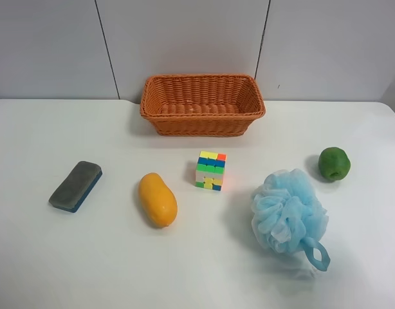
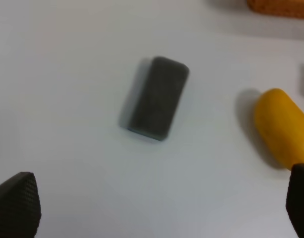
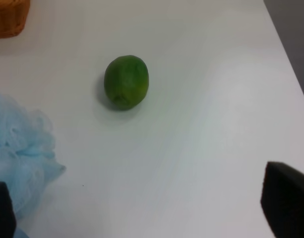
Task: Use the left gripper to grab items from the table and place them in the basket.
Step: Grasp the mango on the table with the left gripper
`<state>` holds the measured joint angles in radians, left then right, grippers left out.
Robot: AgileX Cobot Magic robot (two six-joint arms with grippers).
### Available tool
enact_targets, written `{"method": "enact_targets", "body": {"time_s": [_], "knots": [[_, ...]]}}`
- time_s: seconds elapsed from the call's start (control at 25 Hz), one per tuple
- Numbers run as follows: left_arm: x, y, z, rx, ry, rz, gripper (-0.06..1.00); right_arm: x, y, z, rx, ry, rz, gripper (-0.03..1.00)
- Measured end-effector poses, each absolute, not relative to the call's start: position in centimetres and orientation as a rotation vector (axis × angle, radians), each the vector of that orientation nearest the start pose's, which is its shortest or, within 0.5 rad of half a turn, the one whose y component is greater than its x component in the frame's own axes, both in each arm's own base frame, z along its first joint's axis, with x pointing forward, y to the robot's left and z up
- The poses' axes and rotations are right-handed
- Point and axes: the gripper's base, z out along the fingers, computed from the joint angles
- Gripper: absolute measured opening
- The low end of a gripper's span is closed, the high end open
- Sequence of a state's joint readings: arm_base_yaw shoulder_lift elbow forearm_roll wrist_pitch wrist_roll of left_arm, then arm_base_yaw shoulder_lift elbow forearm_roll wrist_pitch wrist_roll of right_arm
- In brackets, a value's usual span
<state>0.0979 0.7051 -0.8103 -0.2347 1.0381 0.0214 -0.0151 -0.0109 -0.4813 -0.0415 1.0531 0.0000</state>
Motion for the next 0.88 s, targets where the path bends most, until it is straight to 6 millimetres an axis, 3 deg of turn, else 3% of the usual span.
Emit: {"method": "enact_targets", "body": {"time_s": [0.2,0.24,0.32,0.48,0.88], "knots": [[16.1,-1.3,32.6,-0.176,2.515,-0.363,0.99,-0.4,-0.3,27.3,0.017,2.044,-0.059,0.99],[17.9,-2.4,31.6,-0.157,2.55,-0.406,0.99,-0.4,-0.3,27.3,0.017,2.044,-0.059,0.99],[19.5,-4.0,30.6,-0.136,2.576,-0.449,0.99,-0.4,-0.3,27.3,0.017,2.044,-0.059,0.99],[21.8,-7.6,28.2,-0.125,2.621,-0.529,0.99,-0.4,-0.3,27.3,0.017,2.044,-0.059,0.99],[26.3,-13.9,18.7,-0.275,2.813,-0.615,0.99,-0.4,-0.3,27.3,0.017,2.044,-0.059,0.99]]}}
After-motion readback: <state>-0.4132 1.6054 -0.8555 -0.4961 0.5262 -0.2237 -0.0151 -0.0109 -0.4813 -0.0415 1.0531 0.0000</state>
